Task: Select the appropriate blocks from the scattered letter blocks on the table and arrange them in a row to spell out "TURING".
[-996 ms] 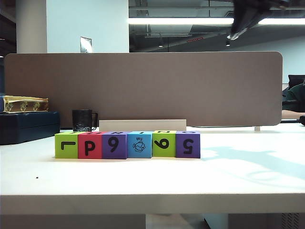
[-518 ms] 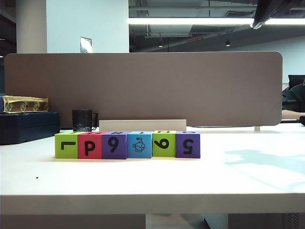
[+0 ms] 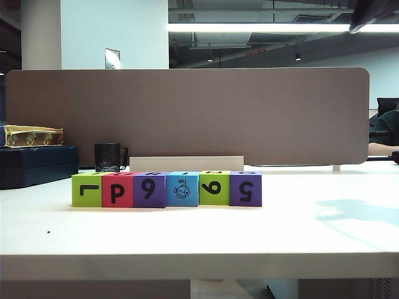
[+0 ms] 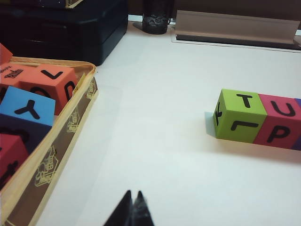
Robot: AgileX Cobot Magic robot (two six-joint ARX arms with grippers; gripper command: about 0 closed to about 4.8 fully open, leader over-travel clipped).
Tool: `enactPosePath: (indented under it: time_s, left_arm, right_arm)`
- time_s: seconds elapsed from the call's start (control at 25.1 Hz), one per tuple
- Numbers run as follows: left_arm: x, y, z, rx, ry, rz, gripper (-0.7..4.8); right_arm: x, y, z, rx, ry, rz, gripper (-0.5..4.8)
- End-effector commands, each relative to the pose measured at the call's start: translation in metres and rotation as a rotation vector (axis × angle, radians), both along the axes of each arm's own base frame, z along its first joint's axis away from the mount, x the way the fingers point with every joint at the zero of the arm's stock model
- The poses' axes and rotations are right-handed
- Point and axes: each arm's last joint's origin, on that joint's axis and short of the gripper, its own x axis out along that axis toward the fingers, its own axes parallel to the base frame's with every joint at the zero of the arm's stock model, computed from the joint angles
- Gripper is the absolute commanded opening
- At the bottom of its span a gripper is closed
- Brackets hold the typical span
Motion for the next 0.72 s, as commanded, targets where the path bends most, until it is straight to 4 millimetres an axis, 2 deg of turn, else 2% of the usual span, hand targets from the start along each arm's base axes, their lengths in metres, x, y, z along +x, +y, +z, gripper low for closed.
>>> enactPosePath:
  time_s: [0.04, 0.72]
  left_arm:
    - [0.0, 0.0, 0.0, -0.002, 0.005, -0.002, -0.05]
    - [0.0, 0.0, 0.0, -0.003, 0.005, -0.002, -0.05]
  right_arm:
    - [-0.006, -0.003, 0.0, 0.006, -0.026, -0.014, -0.01]
    - [-0.055, -0.016, -0.031, -0.008, -0.068, -0.087, -0.01]
